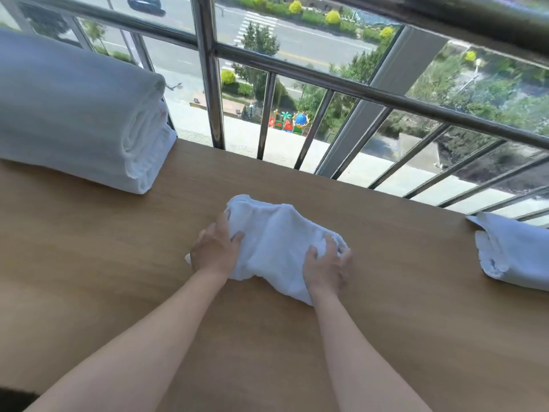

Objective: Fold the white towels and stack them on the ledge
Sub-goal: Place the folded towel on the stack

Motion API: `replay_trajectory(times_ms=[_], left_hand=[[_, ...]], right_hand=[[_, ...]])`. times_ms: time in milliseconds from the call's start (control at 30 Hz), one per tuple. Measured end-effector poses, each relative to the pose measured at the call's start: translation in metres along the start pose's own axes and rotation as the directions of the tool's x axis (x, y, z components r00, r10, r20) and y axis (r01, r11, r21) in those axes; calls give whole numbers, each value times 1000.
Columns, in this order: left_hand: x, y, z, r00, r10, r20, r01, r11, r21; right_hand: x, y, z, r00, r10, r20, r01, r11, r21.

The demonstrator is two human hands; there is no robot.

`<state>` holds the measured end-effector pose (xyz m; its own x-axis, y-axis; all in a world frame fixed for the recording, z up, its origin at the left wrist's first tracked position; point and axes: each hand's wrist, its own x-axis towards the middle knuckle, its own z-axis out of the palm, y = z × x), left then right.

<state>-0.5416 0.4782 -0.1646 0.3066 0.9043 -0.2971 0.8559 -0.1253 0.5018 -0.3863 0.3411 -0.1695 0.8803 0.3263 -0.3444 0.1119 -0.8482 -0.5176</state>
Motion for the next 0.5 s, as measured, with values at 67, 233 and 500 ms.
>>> replay_trajectory(times_ms=[67,233,500], left_hand=[[-14,4,3,999,11,45,-8,999,-49],[-44,8,0,998,46,33,-41,991,-125],[-36,11,-71,983,137,-121,-162,959,-233]], right_hand=[[-11,-5,-2,997,19,72,-24,997,79],[-31,-19,-14,983,-75,170,34,972,233],[-63,-81,-30,984,-150,92,100,907,409]])
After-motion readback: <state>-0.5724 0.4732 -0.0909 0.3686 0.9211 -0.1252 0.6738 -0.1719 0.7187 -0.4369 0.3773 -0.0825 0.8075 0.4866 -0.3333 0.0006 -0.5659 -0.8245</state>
